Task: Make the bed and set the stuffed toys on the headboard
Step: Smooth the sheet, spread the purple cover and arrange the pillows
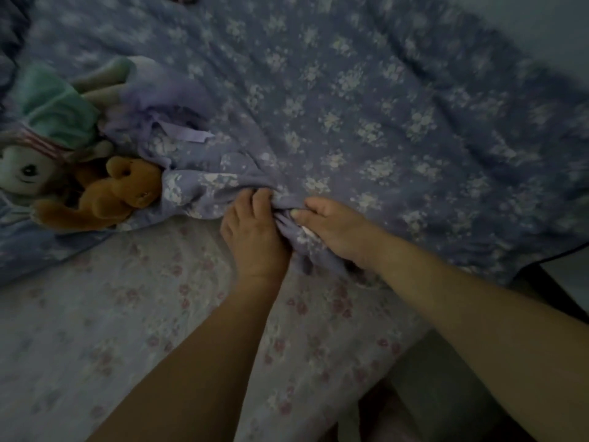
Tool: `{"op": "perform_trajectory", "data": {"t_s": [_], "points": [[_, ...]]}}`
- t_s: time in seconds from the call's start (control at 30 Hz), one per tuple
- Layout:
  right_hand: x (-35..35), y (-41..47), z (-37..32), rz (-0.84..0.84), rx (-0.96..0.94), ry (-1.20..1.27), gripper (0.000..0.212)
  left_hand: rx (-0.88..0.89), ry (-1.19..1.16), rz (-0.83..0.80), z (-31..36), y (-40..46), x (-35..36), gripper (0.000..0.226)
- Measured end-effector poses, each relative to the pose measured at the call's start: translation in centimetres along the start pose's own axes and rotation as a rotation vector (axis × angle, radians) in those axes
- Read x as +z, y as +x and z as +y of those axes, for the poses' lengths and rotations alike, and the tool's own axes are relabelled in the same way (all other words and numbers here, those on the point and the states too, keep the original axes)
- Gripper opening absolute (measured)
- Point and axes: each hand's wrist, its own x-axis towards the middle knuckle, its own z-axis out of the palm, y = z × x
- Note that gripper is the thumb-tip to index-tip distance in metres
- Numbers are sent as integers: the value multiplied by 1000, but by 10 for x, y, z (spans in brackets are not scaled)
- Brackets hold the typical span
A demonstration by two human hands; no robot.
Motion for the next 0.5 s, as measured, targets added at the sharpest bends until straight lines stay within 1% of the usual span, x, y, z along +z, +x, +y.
{"op": "perform_trajectory", "data": {"t_s": [0.03,0.07,0.13,0.2,0.27,0.3,0.37,0.43,0.5], "points": [[-1,-6,-7,-33,13,32,25,22,15,31,-4,3,-12,28],[-3,-12,-13,-66,19,18,26,33,25,28,-11,5,-21,21],[-8,-20,-24,-130,-1,-80,28,16,11,-76,-19,9,-41,11],[-11,-26,-29,-159,-25,-249,32,0,-11,-139,-24,10,-58,4],[-12,-32,-26,-149,-44,-520,39,-3,-14,-184,-28,3,-75,1],[-13,-34,-24,-137,-58,-668,39,18,-11,-200,-30,-2,-82,2],[-9,-40,-18,-117,-76,-877,26,66,30,-249,-33,-16,-93,2],[-4,-45,-12,-90,-68,-936,12,88,60,-317,-34,-30,-99,14],[3,-48,-7,-90,-50,-957,10,43,75,-404,-34,-41,-105,19]]}}
